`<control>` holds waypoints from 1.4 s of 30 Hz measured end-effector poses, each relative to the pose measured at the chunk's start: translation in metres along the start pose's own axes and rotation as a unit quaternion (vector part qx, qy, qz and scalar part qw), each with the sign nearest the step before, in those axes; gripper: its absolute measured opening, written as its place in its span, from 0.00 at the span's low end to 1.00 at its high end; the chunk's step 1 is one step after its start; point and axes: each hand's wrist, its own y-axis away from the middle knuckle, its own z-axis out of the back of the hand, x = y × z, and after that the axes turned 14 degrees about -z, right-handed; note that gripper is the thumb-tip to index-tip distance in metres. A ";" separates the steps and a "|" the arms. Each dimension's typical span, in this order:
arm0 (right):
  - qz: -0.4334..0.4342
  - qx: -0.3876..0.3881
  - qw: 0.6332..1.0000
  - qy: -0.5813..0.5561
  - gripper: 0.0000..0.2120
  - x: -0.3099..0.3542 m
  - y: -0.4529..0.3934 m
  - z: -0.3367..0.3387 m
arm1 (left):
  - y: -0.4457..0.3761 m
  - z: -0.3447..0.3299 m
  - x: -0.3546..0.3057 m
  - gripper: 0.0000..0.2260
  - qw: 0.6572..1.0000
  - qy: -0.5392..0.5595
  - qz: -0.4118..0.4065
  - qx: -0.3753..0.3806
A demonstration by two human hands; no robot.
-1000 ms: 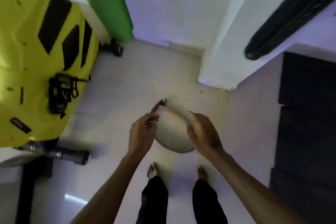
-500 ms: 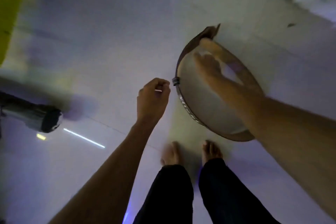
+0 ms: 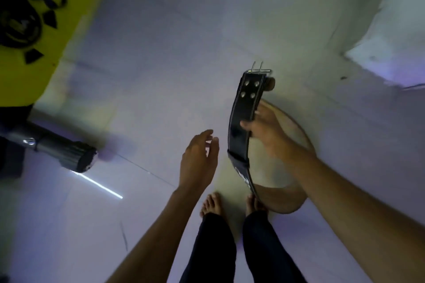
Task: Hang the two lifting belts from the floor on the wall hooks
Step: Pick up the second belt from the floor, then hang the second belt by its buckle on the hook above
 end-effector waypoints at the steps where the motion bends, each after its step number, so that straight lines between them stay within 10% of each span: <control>1: 0.016 0.021 1.000 -0.005 0.20 0.003 0.041 0.013 | 0.007 0.011 -0.025 0.20 1.000 0.000 -0.011 0.011; 18: 0.222 -0.004 0.972 -0.077 0.23 0.071 0.489 0.256 | 0.144 0.143 -0.492 0.28 0.936 0.115 -0.317 0.102; 32: 0.407 -0.064 0.911 -0.010 0.23 0.079 0.692 0.368 | 0.304 0.175 -0.682 0.19 0.853 0.109 -0.508 0.053; 42: 0.574 -0.186 0.780 -0.167 0.04 0.122 0.843 0.400 | 0.411 0.223 -0.798 0.15 0.760 0.296 -0.578 0.007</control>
